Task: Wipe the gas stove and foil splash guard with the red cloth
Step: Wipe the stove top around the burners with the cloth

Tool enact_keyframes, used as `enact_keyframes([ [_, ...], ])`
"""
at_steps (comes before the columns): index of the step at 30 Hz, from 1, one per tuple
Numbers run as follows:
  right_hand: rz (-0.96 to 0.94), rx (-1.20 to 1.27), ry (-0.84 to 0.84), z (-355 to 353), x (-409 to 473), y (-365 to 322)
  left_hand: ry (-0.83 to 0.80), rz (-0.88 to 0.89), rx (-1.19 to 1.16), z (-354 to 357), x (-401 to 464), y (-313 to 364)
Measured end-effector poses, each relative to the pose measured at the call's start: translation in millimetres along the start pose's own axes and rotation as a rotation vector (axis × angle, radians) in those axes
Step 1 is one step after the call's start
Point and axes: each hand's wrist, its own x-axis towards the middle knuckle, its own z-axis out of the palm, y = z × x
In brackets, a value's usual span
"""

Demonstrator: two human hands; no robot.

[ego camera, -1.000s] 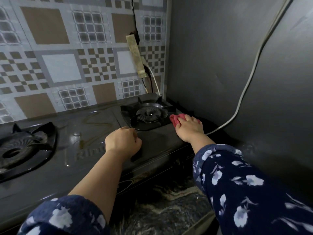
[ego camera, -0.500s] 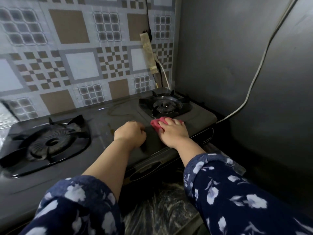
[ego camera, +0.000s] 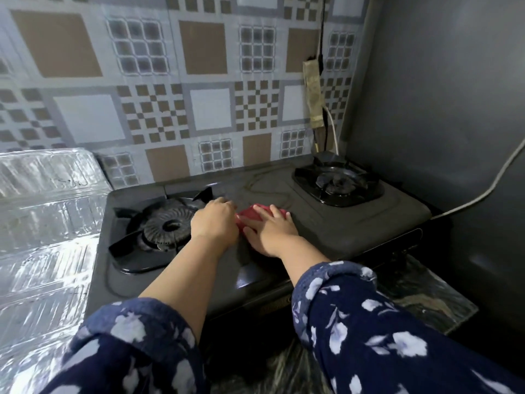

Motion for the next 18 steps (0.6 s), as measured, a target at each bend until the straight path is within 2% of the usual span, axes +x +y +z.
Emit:
enact_keyframes([
  [7, -0.052, 0.018, -0.014, -5.9, 47.9, -2.0, -0.147, -0.065, 0.019, 5.2, 19.0, -27.6],
  [13, -0.120, -0.004, -0.030, -11.6, 109.0, 0.5, -0.106, -0.022, 0.137, 0.9, 40.1, -30.0],
  [18, -0.167, -0.001, -0.044, -18.0, 167.8, -5.5, -0.076, -0.058, 0.209, -3.7, 53.4, -24.8],
])
